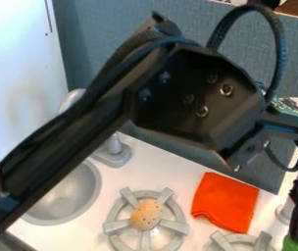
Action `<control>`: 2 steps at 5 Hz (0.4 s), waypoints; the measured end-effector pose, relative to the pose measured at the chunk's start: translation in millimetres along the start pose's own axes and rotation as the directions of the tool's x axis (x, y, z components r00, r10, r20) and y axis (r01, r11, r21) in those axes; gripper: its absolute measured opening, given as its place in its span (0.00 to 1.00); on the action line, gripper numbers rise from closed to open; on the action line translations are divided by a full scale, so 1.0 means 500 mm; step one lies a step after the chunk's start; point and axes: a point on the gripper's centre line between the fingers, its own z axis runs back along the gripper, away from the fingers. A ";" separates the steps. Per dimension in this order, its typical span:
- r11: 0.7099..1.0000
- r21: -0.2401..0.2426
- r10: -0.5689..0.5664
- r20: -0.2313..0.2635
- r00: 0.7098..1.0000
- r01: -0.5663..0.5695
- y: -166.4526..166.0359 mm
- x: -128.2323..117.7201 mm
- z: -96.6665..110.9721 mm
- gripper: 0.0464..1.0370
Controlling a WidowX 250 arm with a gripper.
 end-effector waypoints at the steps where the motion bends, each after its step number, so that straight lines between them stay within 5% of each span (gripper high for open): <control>1: 1.000 0.002 0.027 0.008 1.000 -0.027 0.002 0.001 -0.001 0.31; 2: 1.000 -0.011 0.025 -0.001 1.000 -0.025 0.004 -0.013 -0.002 0.61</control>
